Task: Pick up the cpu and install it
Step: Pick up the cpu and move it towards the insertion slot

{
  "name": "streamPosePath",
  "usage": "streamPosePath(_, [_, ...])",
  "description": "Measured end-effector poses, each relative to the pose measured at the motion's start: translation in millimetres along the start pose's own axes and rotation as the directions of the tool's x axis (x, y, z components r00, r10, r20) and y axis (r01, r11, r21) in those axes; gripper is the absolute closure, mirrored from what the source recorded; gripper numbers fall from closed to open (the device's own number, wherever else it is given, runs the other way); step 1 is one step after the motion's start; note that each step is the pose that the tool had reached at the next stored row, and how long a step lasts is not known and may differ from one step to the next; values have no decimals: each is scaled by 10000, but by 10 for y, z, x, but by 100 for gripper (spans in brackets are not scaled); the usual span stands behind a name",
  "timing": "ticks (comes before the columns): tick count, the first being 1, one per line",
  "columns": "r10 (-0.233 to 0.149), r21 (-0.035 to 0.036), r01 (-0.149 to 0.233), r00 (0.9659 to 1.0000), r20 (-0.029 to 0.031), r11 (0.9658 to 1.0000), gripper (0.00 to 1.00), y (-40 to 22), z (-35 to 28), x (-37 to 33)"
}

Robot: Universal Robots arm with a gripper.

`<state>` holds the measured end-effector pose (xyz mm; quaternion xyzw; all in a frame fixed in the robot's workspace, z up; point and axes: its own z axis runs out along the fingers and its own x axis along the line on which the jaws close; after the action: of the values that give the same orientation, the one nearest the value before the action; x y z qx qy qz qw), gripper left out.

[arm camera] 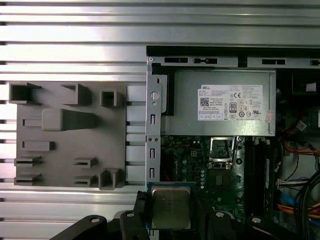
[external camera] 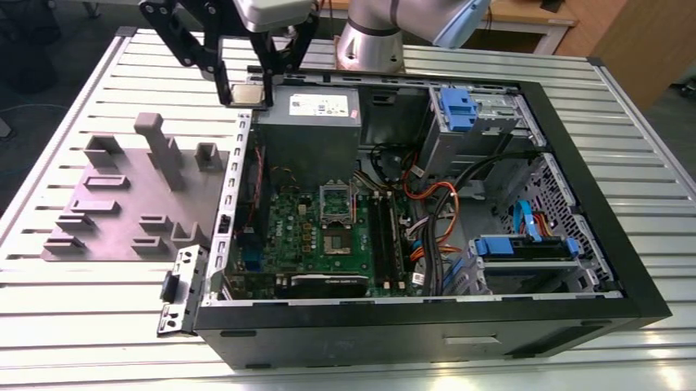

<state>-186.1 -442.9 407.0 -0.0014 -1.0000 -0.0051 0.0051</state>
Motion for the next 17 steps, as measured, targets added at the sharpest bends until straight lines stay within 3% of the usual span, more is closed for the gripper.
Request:
streamPosePath(5, [1,0,-1,10000,0,10000,53,0,0,-114])
streamPosePath(13, [2,1,-2,10000,0,10000,53,1,6,-368])
streamPosePath(17, [5,0,-5,10000,-1,10000,53,-47,19,-410])
